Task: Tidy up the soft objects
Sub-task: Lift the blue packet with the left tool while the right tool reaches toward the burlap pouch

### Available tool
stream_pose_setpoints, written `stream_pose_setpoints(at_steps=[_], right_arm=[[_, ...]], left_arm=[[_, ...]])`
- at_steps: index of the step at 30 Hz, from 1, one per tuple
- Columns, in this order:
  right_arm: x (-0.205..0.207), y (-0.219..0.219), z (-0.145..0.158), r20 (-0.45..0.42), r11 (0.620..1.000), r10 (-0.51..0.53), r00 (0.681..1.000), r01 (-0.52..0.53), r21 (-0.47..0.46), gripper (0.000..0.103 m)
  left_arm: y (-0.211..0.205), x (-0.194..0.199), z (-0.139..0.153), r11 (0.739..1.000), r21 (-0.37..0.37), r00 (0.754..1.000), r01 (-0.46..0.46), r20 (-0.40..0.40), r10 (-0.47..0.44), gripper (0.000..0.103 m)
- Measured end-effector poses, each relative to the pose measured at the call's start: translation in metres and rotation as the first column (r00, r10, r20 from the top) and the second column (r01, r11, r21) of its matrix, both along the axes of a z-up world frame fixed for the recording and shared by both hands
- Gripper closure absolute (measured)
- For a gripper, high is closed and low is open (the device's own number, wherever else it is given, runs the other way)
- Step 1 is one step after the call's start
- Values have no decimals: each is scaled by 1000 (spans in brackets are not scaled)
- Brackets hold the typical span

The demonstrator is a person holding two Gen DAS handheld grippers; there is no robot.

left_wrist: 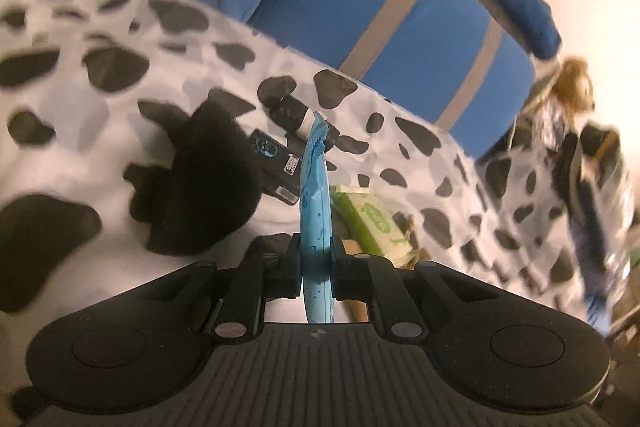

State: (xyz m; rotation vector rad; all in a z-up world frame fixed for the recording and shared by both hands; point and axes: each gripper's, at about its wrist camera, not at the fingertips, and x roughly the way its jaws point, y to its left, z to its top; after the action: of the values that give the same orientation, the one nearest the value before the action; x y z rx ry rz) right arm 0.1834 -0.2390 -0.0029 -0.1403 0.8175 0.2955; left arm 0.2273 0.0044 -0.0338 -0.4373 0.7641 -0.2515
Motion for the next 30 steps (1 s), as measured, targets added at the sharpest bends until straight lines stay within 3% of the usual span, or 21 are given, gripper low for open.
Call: stream_pose_setpoints(at_steps=[5,8,13,18,30], right_arm=[[3,3,-2,-12,1000,-15,1000,15,-1,0],[5,6,-3,-16,1000,-21,1000,21,3,0],[7,13,-4,-23,1000,-18,1000,18,4,0],[7,23,-6,-20,1000,-4,1000,4,0,0],[9,36,-8,-7,1000,15,1000,-15,-12,0]], left_arm=[[-12,-18,14,986,156,998,51,37,-57,91],[-20,-33,23,962,262,994,71,62,-90,91],[-19,-54,31,944,322,994,78,49,-99,91],[-25,-73,36,901,422,992,99,27,-122,91],[-18,-82,34,908,401,992,122,-18,-126,91]])
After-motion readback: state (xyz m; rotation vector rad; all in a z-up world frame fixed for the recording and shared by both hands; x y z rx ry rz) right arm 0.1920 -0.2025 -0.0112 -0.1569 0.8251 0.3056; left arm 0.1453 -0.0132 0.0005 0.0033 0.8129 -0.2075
